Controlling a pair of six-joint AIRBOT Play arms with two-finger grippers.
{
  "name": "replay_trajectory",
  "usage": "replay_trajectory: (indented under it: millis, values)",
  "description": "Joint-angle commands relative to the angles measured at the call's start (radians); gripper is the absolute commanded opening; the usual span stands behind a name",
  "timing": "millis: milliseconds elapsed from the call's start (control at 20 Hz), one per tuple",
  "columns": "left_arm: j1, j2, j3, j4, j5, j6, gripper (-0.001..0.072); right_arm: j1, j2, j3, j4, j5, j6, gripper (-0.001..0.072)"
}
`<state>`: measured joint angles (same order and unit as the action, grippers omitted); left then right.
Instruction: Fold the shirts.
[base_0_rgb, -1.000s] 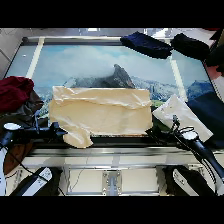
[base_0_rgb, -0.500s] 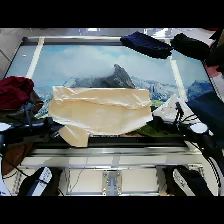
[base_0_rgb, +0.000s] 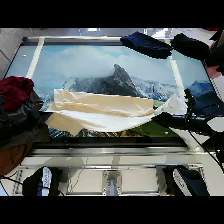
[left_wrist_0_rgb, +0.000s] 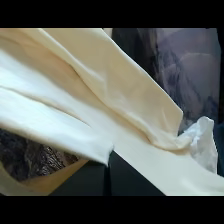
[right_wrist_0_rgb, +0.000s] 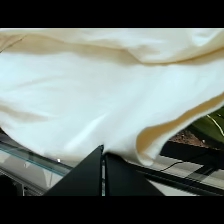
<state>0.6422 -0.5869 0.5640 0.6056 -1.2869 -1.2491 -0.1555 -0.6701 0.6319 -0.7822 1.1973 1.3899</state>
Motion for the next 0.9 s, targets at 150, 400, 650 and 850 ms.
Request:
replay_trajectory:
  millis: [150,400,650,850]
  values:
    - [-0.249,-0.340,0.140,0.050,0.406,0.053,0.0006,0.001,-0.202,0.033,-0.027,-0.142,-0.039,0.0016]
    - [-0.484,-0.764,0.476,0.282,0.607,-0.048,0.0006,0.001,-0.476,0.233,0.006,-0.223,-0.129,0.0016]
    - [-0.486,-0.947,0.645,0.525,0.615,-0.203,0.0007,0.024,-0.720,0.435,-0.012,-0.249,-0.129,0.0016]
    - [-0.500,-0.996,0.645,0.524,0.617,-0.174,0.0008,0.106,-0.855,0.463,-0.074,-0.338,-0.119,0.0016]
